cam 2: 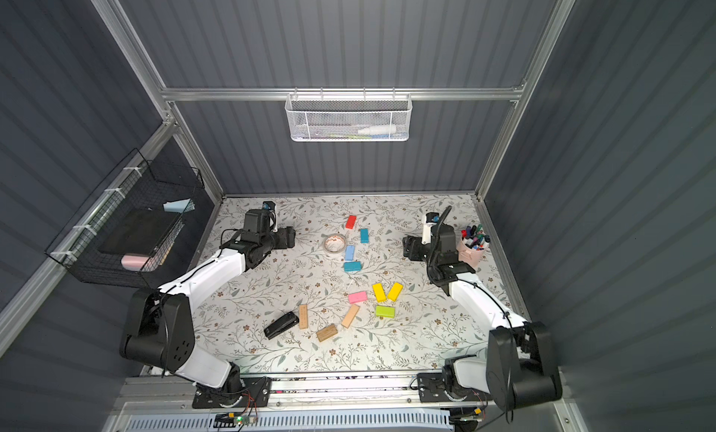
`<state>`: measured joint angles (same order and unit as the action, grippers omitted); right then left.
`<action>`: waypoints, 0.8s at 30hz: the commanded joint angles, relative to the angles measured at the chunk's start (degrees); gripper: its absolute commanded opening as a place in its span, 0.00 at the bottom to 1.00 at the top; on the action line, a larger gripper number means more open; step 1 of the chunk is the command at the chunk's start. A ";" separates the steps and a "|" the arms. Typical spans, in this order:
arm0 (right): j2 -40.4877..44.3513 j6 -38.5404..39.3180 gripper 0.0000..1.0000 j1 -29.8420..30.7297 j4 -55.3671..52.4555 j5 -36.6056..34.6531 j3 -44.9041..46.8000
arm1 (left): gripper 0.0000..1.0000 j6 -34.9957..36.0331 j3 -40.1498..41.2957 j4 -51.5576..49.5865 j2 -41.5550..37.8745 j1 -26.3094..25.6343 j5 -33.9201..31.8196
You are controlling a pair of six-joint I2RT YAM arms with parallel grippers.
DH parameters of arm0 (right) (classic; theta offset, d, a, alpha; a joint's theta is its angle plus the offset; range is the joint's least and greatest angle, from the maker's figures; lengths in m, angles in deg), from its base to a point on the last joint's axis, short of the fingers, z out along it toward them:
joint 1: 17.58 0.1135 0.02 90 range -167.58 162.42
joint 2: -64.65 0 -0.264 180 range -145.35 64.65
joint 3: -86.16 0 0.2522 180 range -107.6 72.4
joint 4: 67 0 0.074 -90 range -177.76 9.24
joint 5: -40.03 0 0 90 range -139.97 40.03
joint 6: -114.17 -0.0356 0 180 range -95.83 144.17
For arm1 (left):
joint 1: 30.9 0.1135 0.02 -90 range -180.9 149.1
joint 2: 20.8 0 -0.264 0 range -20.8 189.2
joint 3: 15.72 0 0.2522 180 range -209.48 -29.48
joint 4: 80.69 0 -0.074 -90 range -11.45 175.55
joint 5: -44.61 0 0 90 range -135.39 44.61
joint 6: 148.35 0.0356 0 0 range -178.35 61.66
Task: Assemble the letter c with building blocks
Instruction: Pick up the building block from the center of the board.
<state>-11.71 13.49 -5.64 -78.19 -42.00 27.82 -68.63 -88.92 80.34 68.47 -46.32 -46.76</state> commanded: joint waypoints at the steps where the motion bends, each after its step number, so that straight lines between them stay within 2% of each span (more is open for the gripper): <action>1: -4.67 -1.89 0.71 0.18 -7.54 0.62 -4.24 | 0.83 2.43 2.74 0.54 0.40 -2.03 5.45; 5: -12.56 -6.68 0.68 0.11 -13.07 -8.08 -10.81 | 0.81 2.59 6.23 4.90 -0.28 -3.30 8.53; 8: -18.73 -9.32 0.66 0.01 -15.95 -11.29 -16.24 | 0.81 2.55 8.50 7.64 -0.81 -4.11 10.46; 14: -27.77 -13.96 0.62 -0.08 -18.09 -14.04 -24.13 | 0.81 2.33 10.83 10.18 -2.08 -4.40 11.02; 20: -31.43 -16.54 0.56 -0.17 -17.12 -16.53 -25.97 | 0.81 2.51 11.93 10.36 -1.87 -4.53 11.34; 24: -33.34 -17.69 0.56 -0.77 -16.93 -15.96 -26.33 | 0.81 2.30 12.33 10.81 -2.17 -4.62 11.13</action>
<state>-43.97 -1.79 -5.84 -93.82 -56.69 2.91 -67.08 -77.58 90.22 67.95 -50.69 -36.29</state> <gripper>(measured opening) 0.559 0.807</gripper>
